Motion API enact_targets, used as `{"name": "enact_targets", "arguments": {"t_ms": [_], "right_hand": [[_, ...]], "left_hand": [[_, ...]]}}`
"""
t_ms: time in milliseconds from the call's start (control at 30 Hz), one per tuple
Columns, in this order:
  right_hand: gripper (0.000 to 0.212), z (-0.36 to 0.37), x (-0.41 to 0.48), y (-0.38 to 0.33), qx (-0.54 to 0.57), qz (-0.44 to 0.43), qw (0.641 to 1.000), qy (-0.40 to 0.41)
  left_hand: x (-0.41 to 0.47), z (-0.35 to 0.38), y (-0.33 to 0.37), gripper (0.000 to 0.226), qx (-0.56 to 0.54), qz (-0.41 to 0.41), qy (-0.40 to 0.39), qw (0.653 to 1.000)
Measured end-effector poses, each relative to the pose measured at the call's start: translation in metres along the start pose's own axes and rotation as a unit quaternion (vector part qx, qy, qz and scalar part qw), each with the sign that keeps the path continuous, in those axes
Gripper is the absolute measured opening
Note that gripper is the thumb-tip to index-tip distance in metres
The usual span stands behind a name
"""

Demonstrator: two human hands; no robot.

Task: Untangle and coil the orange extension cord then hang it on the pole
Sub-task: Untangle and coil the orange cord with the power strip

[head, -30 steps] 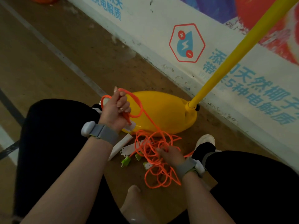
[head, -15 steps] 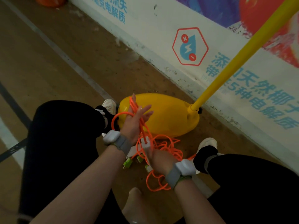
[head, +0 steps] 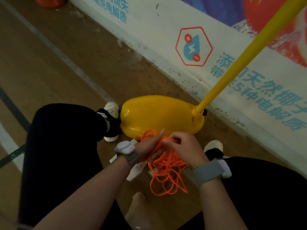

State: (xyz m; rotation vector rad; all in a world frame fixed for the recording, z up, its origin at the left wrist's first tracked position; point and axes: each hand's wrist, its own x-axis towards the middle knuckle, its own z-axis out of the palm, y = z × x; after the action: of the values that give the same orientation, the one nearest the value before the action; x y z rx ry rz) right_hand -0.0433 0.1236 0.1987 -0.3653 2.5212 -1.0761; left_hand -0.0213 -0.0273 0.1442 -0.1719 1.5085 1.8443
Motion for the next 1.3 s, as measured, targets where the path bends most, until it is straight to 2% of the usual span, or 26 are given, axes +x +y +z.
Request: {"name": "enact_targets", "arguments": {"t_ms": [100,167,233,300,333,400,467,533,567,633,667,767,900,1033,1133,1267,1300], "right_hand": [[0.031,0.005,0.002,0.016,0.078,0.030,0.993,0.082],[0.051,0.011,0.005,0.020,0.117,0.041,0.989,0.082],[0.069,0.017,0.004,0.021,0.227,0.085,0.970,-0.002],[0.062,0.025,0.000,0.022,0.361,0.125,0.920,-0.089],[0.065,0.029,-0.004,0.022,0.418,0.138,0.889,-0.127],[0.088,0.039,-0.003,0.026,0.491,0.160,0.842,-0.159],[0.086,0.045,-0.001,0.029,0.526,0.165,0.817,-0.172],[0.075,0.048,0.002,0.031,0.520,0.149,0.829,-0.142],[0.065,0.049,0.004,0.032,0.509,0.146,0.843,-0.098],[0.043,0.050,0.007,0.035,0.479,0.147,0.865,-0.017],[0.038,0.049,0.008,0.036,0.464,0.147,0.874,0.002],[0.033,0.047,0.008,0.037,0.460,0.148,0.875,0.010],[0.023,0.040,0.010,0.030,0.495,0.123,0.860,0.005],[0.022,0.037,0.009,0.026,0.495,0.140,0.858,0.007],[0.027,0.040,0.007,0.028,0.464,0.152,0.872,0.030],[0.056,0.042,0.006,0.030,0.430,0.155,0.889,0.037],[0.056,0.040,0.005,0.029,0.425,0.162,0.890,0.036]], "left_hand": [[0.000,0.001,0.001,0.065,-0.079,0.023,-0.075,0.994],[-0.002,-0.001,-0.002,0.060,-0.120,0.027,-0.112,0.986],[-0.005,0.000,-0.003,0.058,-0.152,0.017,-0.146,0.977],[-0.008,0.003,0.000,0.043,-0.204,-0.009,-0.191,0.960],[-0.011,0.005,0.003,0.043,-0.225,-0.021,-0.203,0.953],[-0.013,0.005,0.005,0.043,-0.251,-0.025,-0.231,0.940],[-0.015,0.004,0.006,0.035,-0.265,-0.019,-0.285,0.921],[-0.015,0.003,0.010,0.027,-0.274,-0.013,-0.310,0.910],[-0.015,0.003,0.013,0.026,-0.266,-0.013,-0.296,0.917],[-0.014,0.002,0.017,0.031,-0.240,-0.035,-0.227,0.943],[-0.015,0.003,0.020,0.034,-0.218,-0.049,-0.178,0.958],[-0.015,0.002,0.026,0.033,-0.168,-0.067,-0.059,0.982],[-0.012,-0.007,0.028,0.031,-0.170,-0.062,0.026,0.983],[-0.013,-0.008,0.035,0.040,-0.188,-0.106,-0.006,0.976],[-0.012,-0.007,0.035,0.041,-0.206,-0.124,-0.041,0.970],[-0.012,-0.013,0.035,0.046,-0.231,-0.122,-0.079,0.962],[-0.013,-0.014,0.036,0.047,-0.244,-0.117,-0.091,0.958]]}}
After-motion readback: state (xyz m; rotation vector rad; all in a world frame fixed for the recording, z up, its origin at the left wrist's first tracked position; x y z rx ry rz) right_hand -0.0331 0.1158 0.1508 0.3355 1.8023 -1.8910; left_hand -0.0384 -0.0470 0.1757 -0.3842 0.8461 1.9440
